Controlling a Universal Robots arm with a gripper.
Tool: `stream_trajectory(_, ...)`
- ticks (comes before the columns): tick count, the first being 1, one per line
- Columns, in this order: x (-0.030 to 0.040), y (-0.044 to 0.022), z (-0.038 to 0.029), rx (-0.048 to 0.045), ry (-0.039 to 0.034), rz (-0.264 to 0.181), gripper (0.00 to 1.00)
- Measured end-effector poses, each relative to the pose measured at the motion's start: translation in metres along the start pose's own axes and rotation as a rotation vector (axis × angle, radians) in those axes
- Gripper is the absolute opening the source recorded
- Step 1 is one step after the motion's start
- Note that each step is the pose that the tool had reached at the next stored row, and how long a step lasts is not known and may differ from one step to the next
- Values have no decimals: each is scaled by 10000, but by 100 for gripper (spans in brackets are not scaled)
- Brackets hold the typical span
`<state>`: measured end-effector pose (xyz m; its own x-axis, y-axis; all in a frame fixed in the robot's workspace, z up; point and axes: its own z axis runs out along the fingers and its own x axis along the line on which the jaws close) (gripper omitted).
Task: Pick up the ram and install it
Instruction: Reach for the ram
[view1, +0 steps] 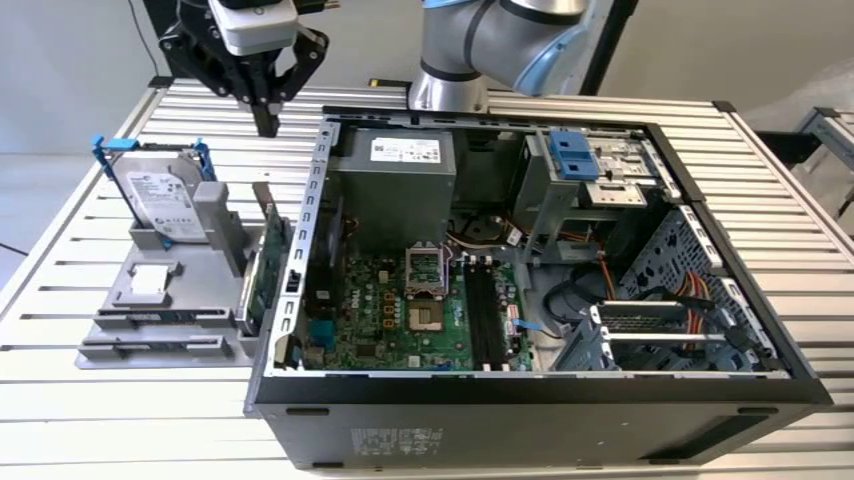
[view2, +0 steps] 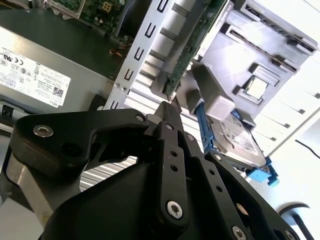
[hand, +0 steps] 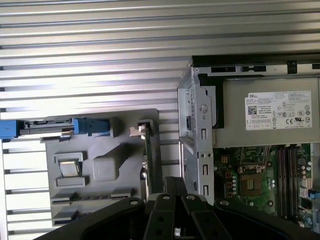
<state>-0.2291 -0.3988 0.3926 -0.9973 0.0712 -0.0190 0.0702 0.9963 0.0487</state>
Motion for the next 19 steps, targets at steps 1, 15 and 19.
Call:
stream_trajectory(1, 8, -1, 0, 0, 0, 0, 0)
stream_trajectory(15, 123, -9, -3, 0, 0, 0, 0)
stream_trajectory(19, 157, -11, -3, 0, 0, 0, 0)
